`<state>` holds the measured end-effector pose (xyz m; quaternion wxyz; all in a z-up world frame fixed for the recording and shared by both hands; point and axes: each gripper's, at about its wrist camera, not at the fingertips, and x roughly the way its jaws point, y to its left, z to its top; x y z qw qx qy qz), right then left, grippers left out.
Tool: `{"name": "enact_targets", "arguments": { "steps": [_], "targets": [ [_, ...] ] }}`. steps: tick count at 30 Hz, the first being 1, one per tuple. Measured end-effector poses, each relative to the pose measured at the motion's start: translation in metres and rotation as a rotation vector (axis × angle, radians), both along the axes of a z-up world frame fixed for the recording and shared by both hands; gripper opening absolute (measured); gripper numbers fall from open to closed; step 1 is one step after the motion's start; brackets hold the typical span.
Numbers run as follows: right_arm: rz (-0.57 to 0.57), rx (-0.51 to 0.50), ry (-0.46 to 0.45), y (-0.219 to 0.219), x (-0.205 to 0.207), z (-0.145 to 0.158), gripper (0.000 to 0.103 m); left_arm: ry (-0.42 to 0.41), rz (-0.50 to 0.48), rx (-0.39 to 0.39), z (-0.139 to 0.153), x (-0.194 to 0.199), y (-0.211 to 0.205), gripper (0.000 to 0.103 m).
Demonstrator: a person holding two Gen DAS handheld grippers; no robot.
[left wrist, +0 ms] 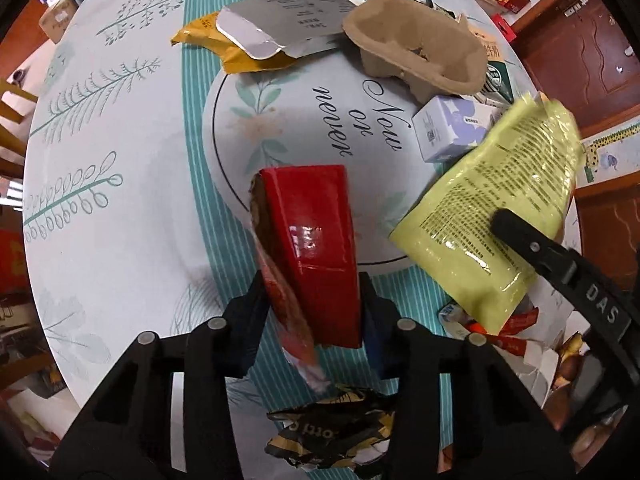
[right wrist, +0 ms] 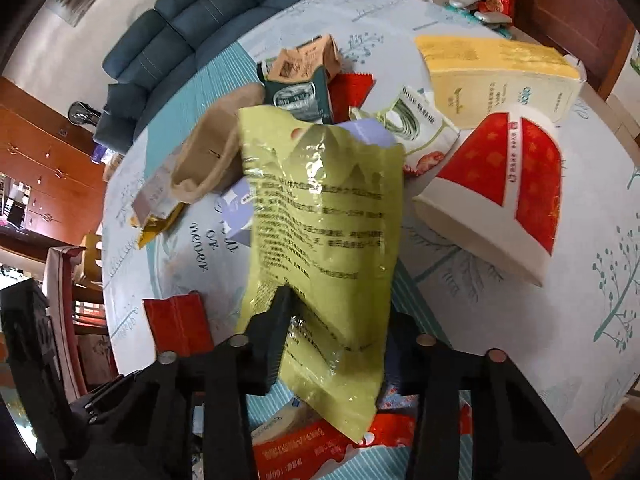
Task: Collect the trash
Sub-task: 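Grasp the red snack box with the left tool while the right tool grasps the yellow-green bag, then carry the red box and yellow-green bag in both tools over the black bin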
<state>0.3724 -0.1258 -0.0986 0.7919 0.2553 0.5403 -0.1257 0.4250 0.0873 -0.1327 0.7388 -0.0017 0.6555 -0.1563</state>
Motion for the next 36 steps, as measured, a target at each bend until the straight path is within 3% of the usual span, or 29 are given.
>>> {"name": "enact_targets", "arguments": {
  "steps": [6,15,20,28,36],
  "targets": [
    [-0.032,-0.005,-0.107,-0.004,-0.021,0.038,0.024,-0.066,0.012,0.008,0.027,-0.006,0.012,0.036],
    [-0.023,-0.057,-0.307,-0.005,-0.066,0.125,0.022,-0.203,0.003,-0.027,0.108,-0.026,0.033,0.036],
    [0.010,-0.058,-0.400,-0.004,-0.099,0.169,0.021,-0.237,-0.023,-0.031,0.134,-0.042,0.029,0.036],
    [0.099,-0.043,-0.513,-0.018,-0.179,0.225,0.021,-0.277,0.005,-0.053,0.162,-0.119,-0.001,0.036],
    [0.225,-0.067,-0.523,-0.059,-0.293,0.255,0.020,-0.266,0.050,-0.030,0.176,-0.232,-0.053,0.036]
  ]
}}
